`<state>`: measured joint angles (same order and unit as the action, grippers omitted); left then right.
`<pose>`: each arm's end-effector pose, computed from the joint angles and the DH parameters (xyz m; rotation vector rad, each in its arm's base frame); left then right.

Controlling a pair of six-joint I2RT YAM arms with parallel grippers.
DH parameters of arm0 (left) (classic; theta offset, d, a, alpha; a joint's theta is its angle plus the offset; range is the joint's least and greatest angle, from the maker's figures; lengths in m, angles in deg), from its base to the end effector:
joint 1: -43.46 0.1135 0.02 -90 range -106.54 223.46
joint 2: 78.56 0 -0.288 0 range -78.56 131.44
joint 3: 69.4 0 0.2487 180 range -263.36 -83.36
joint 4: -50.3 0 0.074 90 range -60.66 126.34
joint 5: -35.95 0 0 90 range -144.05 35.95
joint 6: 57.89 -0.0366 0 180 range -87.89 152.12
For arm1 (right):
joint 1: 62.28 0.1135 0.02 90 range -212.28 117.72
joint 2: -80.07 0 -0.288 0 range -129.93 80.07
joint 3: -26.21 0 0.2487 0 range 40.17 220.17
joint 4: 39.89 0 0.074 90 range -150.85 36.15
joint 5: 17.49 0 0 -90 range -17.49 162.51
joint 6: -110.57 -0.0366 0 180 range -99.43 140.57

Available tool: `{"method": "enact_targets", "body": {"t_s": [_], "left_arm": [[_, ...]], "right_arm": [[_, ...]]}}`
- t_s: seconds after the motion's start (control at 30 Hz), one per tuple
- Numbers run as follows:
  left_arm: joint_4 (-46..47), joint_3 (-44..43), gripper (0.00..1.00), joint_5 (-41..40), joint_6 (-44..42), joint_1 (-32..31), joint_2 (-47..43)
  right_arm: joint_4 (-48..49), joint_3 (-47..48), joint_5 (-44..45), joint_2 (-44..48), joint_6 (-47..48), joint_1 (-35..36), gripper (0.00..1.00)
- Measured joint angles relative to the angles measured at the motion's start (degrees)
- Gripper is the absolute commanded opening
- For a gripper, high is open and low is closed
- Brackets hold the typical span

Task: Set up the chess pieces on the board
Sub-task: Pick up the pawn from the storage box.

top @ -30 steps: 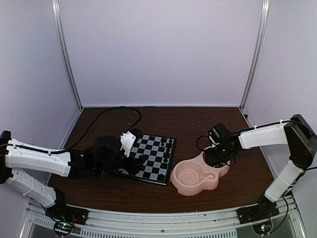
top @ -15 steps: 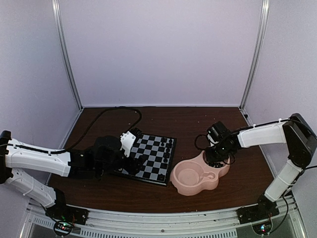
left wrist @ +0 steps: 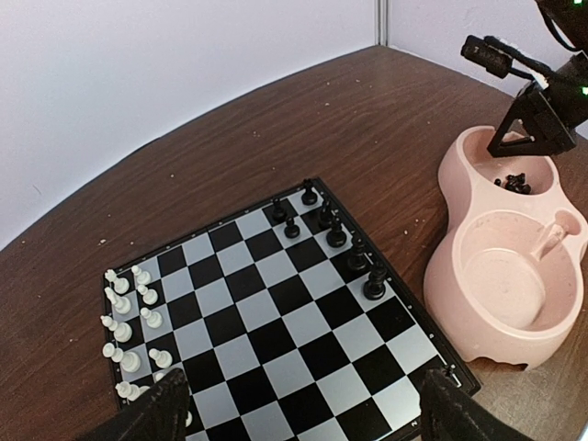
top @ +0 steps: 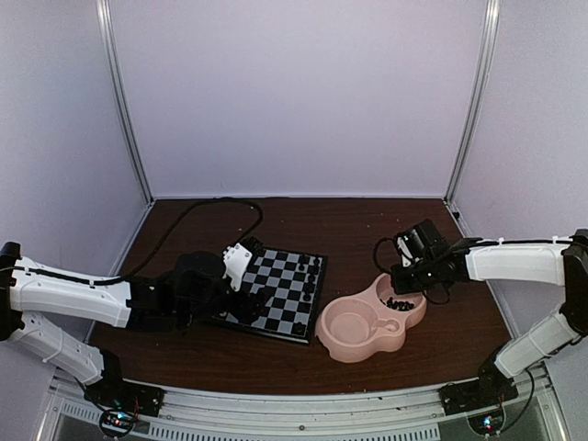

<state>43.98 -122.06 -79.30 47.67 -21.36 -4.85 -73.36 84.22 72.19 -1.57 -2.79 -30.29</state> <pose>0.1275 -0.2345 0.2514 0.5885 1.9405 -0.4450 0.2255 0.1411 0.2059 -0.1987 2.6043 0.3646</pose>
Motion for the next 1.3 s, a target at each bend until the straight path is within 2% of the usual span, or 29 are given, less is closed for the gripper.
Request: {"method": "enact_targets", "body": {"t_s": [0.03,0.17,0.23,0.4,0.63,0.73,0.77,0.87,0.93,1.3], "left_arm": [[0.0,0.0,0.87,0.0,0.0,0.0,0.0],[0.0,0.0,0.87,0.0,0.0,0.0,0.0],[0.0,0.0,0.87,0.0,0.0,0.0,0.0],[0.0,0.0,0.87,0.0,0.0,0.0,0.0],[0.0,0.0,0.86,0.0,0.0,0.0,-0.6],[0.0,0.0,0.86,0.0,0.0,0.0,-1.3],[0.0,0.0,0.86,0.0,0.0,0.0,-1.6],[0.0,0.0,0.87,-0.2,-0.1,0.0,-2.1],[0.0,0.0,0.87,-0.6,-0.2,0.0,-2.1],[-0.1,0.0,0.87,-0.9,-0.7,0.0,-2.0]], "right_arm": [[0.1,-0.3,0.2,0.8,0.0,0.0,0.15],[0.3,-0.7,0.6,2.4,0.3,0.0,0.43],[0.2,-0.7,0.1,2.2,0.4,0.0,0.52],[-1.6,-0.5,-3.5,0.7,0.9,0.0,0.56],[-6.2,-0.5,-4.2,0.1,0.5,0.1,0.61],[-9.2,0.2,-3.9,-1.9,0.1,0.1,0.81],[-10.5,0.8,-3.8,-2.7,0.2,0.1,0.82],[-13.8,2.6,-3.9,-4.7,0.2,0.3,0.82],[-15.9,3.7,-3.7,-5.8,0.3,0.5,0.78],[-17.5,6.1,-4.4,-10.1,0.6,0.8,0.35]]}}
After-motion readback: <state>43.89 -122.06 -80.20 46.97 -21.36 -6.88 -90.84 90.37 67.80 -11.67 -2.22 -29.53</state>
